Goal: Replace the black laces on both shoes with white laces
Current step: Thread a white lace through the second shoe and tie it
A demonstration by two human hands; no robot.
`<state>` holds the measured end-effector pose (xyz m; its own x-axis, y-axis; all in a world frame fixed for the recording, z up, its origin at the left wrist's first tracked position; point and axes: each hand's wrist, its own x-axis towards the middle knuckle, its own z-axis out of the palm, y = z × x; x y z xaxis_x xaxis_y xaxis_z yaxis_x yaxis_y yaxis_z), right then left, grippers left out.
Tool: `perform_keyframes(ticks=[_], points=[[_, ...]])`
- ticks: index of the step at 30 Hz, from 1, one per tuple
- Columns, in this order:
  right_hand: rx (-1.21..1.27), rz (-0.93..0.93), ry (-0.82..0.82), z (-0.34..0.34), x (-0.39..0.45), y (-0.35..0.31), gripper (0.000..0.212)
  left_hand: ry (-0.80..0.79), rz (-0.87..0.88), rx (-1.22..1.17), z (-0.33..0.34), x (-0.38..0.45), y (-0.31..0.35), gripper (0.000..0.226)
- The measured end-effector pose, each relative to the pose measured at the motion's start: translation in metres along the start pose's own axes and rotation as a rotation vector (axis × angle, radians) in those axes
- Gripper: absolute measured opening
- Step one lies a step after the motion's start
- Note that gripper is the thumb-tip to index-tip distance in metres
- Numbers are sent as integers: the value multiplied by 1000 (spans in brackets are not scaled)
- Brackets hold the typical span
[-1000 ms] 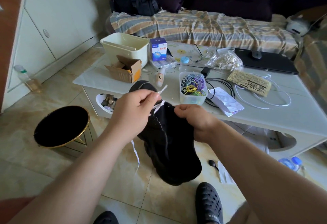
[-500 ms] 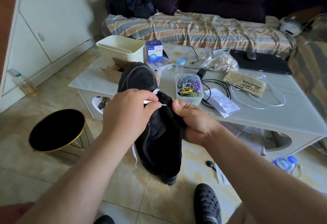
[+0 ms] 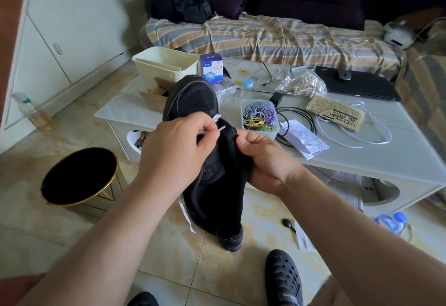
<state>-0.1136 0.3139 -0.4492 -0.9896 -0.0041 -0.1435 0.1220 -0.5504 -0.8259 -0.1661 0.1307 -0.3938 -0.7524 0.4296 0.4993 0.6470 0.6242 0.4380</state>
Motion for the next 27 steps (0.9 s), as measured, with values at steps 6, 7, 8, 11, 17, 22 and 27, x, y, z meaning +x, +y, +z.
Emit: perform_keyframes(ticks=[6, 7, 8, 11, 17, 22, 27], points=[[-29, -69, 92, 9, -2, 4, 29, 4, -34, -45, 2, 0, 0, 9], [-37, -82, 102, 10, -2, 5, 28, -4, -42, -34, 2, 0, 0, 10], [-48, -95, 109, 12, -2, 4, 28, -11, -48, -18, 4, 0, 0, 9], [-104, -127, 117, 18, -5, 3, 29, -25, -92, 15, 8, -1, 0, 10], [-488, -221, 350, 29, -1, 11, 27, -49, -193, 79, 16, 0, 0, 8], [-660, -257, 497, 31, -1, 11, 23, -69, -230, 95, 22, -1, 1, 10], [-698, -271, 488, 30, -3, 8, 20, -66, -228, -54, 26, -3, 0, 8]])
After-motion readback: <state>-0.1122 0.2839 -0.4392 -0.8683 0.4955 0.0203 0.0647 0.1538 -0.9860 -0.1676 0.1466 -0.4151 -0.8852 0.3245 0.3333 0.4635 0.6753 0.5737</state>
